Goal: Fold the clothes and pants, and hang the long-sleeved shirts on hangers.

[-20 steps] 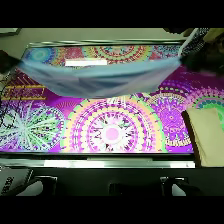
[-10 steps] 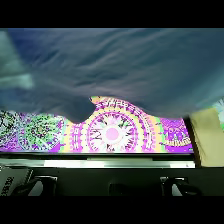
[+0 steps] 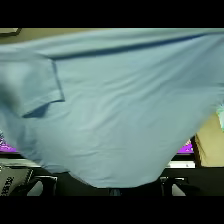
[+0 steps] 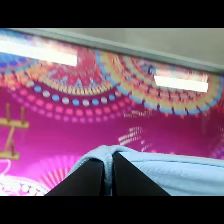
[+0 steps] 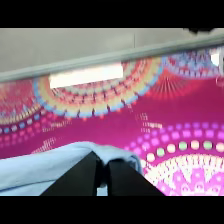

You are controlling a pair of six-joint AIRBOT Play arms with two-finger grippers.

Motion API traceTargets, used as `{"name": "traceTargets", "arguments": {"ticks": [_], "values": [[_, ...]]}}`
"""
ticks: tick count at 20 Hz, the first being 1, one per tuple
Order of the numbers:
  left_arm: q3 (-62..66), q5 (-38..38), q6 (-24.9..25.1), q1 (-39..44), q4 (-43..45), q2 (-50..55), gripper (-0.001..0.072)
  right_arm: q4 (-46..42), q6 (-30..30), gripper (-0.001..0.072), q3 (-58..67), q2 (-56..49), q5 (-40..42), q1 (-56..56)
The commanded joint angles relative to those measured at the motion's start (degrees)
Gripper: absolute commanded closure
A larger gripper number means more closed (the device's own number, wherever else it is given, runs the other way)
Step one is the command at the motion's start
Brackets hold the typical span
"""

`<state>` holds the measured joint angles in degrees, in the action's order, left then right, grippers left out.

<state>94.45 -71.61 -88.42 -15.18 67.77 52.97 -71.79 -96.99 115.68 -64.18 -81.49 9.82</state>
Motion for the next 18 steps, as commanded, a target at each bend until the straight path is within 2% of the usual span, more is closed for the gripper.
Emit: {"name": "traceTargets", "arguments": {"ticks": [1,4,7,11,14,18], "values": [[-9.3,4.9,6.5,3.6,-3.3,11.4,0.0694,1.4,0.5,0.067,-2.5,-15.3,-4.6,0.0],[-9.7,13.0,7.1,7.4,-3.3,25.5,0.0693,2.0,0.6,0.067,-6.0,-27.4,0.9,0.0],[-7.3,21.6,7.0,10.4,-3.3,37.3,0.0693,2.4,0.6,0.0671,-6.0,-37.4,9.9,0.0],[-0.9,30.4,7.1,11.9,-3.3,47.8,0.0693,3.2,0.5,0.0671,-6.0,-43.3,22.9,0.0],[1.6,30.2,7.3,11.3,-3.3,50.7,0.0692,2.8,0.6,0.067,-6.0,-44.1,25.2,0.0],[1.6,20.5,9.2,9.6,-2.8,50.7,0.0692,-0.6,0.6,0.067,-6.1,-44.1,15.8,0.0]]}}
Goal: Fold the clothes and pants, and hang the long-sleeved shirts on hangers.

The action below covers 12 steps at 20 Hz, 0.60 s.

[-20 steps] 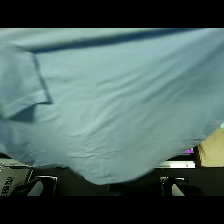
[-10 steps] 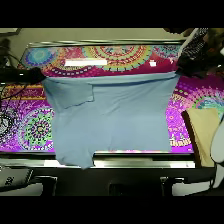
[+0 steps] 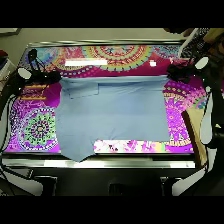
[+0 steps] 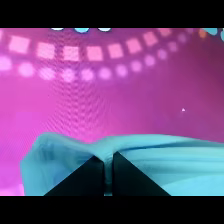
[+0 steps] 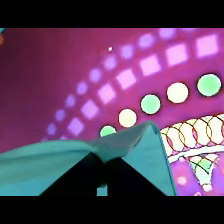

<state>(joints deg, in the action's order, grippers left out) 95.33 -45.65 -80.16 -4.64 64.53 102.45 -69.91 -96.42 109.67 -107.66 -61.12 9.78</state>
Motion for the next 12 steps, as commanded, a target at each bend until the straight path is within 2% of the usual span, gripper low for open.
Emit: {"name": "traceTargets", "arguments": {"ticks": [1,6,9,12], "values": [[0.7,-8.8,0.9,-1.5,0.4,1.2,0.0692,-3.5,0.0,0.067,0.0,-0.6,-7.7,0.0],[0.7,-23.2,1.0,-2.8,0.4,1.3,0.0692,-7.7,0.0,0.067,0.0,-1.5,-19.1,0.0],[0.2,-28.4,3.2,-2.3,0.4,1.6,0.0691,-7.5,0.0,0.0669,0.0,-4.3,-23.5,-0.9],[0.2,-33.0,2.7,-1.9,0.3,3.3,0.0691,-8.4,-0.3,0.067,0.0,-6.9,-26.9,-2.1]]}}
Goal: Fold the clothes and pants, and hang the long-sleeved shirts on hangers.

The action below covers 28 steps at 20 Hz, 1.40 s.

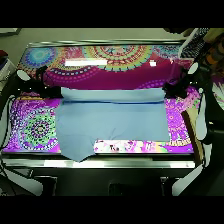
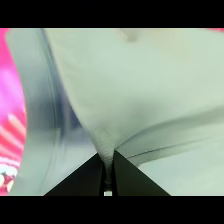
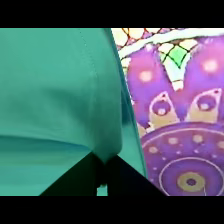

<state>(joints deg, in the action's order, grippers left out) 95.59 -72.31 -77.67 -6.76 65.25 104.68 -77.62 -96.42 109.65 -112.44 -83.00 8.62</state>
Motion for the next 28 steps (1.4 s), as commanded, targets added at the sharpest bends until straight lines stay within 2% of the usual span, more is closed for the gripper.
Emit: {"name": "traceTargets", "arguments": {"ticks": [1,9,10,11,13,14,15,16,19,24,28], "values": [[-0.1,-7.5,0.1,0.4,-0.3,1.7,0.0692,-1.1,-1.0,0.067,0.0,-2.7,-5.9,-1.2],[-0.2,-9.1,0.2,0.8,-0.2,3.1,0.0691,-4.0,-2.0,0.0668,0.0,-3.9,-9.4,-1.7],[-0.2,-9.1,0.2,0.8,-0.1,3.1,0.0687,-4.2,-2.0,0.0646,0.0,-4.1,-9.5,-1.7],[-0.2,-9.1,0.2,0.9,-0.1,3.2,0.0613,-4.2,-1.9,0.0546,0.0,-4.2,-9.5,-1.7],[-0.2,-9.6,-0.3,0.4,0.3,2.7,0.0179,-6.4,-1.6,0.0241,0.0,-3.8,-10.8,-1.6],[-0.2,-10.4,-0.3,-0.2,1.3,1.9,0.0138,-9.5,-0.5,0.0197,0.0,-3.1,-12.3,-1.5],[-0.2,-11.3,-0.3,-1.0,3.0,0.7,0.0138,-12.5,1.6,0.0194,0.0,-1.8,-13.3,-1.2],[-0.2,-12.4,-0.4,-2.2,4.5,-0.7,0.0139,-13.1,1.1,0.0194,0.0,-0.1,-12.9,0.1],[-3.8,-14.3,-3.6,-7.9,4.1,-7.5,0.0139,-10.8,3.1,0.0194,-0.3,5.9,-12.1,6.4],[-33.8,-10.7,-6.2,-15.7,-1.2,-27.7,0.0139,9.4,10.2,0.0195,-14.6,16.6,-7.6,16.1],[-57.5,-5.8,-7.1,-16.1,-2.6,-39.5,0.0139,12.6,12.0,0.0195,-25.4,22.7,-4.0,15.9]]}}
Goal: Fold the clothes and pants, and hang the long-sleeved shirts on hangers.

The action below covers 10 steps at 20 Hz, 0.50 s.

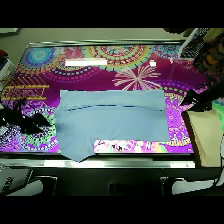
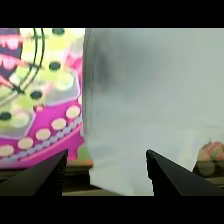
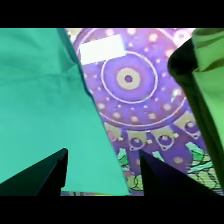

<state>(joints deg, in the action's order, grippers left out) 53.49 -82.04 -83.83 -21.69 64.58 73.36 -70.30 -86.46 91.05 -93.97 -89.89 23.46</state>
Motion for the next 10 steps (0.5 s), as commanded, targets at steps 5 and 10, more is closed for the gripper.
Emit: {"name": "traceTargets", "arguments": {"ticks": [5,10], "values": [[-27.9,10.4,4.5,-1.2,-9.2,-10.2,0.0151,8.2,2.1,0.0195,-9.8,7.5,2.8,1.1],[-29.0,14.2,7.1,-1.1,-9.4,-10.2,0.0152,8.4,2.2,0.0195,-9.8,9.7,2.9,1.1]]}}
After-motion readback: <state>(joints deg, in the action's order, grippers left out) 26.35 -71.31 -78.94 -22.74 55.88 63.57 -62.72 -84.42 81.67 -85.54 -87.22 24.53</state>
